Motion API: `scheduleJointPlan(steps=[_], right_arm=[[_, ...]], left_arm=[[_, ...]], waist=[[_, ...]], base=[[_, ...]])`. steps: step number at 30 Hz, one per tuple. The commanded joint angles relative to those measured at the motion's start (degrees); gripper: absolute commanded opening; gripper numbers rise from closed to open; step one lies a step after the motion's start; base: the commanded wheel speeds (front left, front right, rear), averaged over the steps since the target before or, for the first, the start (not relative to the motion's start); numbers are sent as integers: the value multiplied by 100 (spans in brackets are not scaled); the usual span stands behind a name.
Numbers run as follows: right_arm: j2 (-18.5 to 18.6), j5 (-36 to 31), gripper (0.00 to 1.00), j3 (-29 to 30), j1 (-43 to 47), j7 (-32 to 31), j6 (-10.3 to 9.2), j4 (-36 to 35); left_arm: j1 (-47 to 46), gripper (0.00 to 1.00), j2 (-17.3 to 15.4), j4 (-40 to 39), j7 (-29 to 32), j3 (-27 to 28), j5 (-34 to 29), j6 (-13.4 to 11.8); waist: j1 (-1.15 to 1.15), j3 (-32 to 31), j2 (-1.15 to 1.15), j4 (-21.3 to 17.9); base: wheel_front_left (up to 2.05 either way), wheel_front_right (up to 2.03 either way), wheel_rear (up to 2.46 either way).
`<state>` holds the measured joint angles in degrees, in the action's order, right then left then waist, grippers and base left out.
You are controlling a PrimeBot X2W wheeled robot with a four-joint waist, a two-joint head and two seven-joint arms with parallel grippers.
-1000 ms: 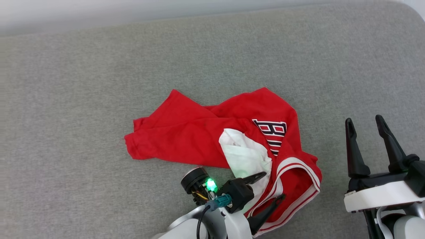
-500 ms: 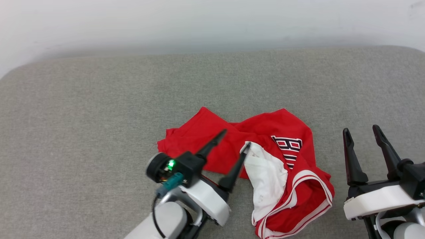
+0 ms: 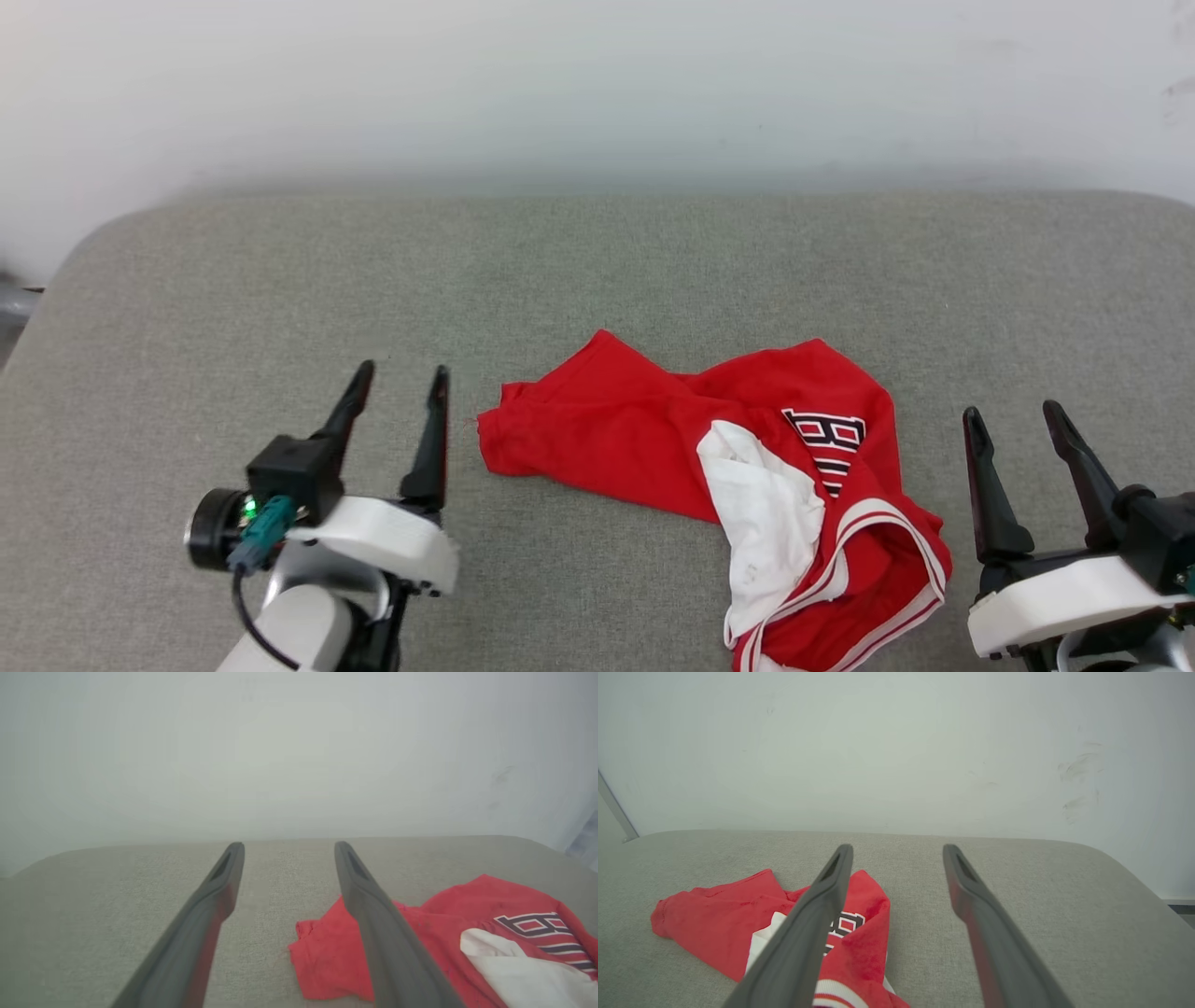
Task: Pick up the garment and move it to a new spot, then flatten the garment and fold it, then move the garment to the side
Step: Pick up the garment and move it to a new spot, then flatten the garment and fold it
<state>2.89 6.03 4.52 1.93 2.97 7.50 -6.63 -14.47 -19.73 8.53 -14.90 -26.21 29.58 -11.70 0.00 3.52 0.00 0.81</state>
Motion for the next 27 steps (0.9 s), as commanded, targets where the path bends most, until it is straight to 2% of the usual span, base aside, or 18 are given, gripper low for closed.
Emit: scheduleJointPlan(steps=[1,5,12,27], right_arm=[[-3,45,100,8,87,-9,-2,16],[-3,73,100,29,214,-36,-2,51],[-3,81,100,29,471,-127,-2,17],[-3,100,100,18,533,-188,-2,-160]], left_arm=[[114,100,-70,-47,-38,93,-49,-53],[406,100,-205,-136,-40,354,-47,-66],[699,100,-367,-189,-26,345,-68,-46],[792,100,-346,-267,97,210,8,-41]], waist=[[0,-69,0,23],[0,-187,0,39],[0,-403,0,10],[0,-476,0,7]], base=[[0,0,0],[0,0,0],[0,0,0],[0,0,0]])
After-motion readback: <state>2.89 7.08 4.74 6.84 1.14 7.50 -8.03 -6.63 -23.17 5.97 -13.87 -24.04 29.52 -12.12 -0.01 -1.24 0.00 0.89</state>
